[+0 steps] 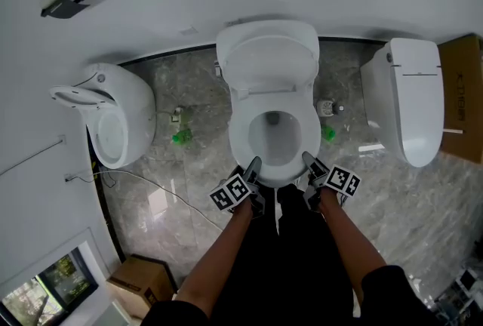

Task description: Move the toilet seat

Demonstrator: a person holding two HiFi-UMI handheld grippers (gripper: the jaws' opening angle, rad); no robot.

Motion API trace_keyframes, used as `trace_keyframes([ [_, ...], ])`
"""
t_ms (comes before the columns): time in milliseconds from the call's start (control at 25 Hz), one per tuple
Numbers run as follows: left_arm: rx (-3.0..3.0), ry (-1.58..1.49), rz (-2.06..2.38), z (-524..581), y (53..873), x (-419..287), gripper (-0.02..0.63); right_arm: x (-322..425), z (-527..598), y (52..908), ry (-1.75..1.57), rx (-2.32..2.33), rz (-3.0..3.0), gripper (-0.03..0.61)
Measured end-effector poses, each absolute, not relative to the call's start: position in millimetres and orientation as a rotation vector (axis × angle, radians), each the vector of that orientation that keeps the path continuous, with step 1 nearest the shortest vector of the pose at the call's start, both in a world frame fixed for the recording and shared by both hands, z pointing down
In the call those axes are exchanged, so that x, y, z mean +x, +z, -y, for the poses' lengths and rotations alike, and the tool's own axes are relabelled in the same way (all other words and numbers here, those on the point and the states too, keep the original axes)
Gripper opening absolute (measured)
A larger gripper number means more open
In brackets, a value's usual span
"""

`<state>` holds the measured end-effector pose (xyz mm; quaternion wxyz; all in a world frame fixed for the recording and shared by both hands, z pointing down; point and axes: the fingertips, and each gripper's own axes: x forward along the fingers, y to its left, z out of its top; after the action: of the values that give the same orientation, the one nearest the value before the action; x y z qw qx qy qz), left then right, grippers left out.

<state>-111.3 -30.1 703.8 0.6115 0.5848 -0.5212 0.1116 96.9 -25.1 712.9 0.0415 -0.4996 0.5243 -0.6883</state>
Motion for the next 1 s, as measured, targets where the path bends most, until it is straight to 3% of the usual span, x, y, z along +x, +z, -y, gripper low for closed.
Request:
trace_keyframes([
  [1000, 1.264, 0.22, 1.092, 117.6, 649.3, -108.0, 0.356, 108.4, 111.6, 660.7, -1.932, -1.653, -1.339, 0.264],
])
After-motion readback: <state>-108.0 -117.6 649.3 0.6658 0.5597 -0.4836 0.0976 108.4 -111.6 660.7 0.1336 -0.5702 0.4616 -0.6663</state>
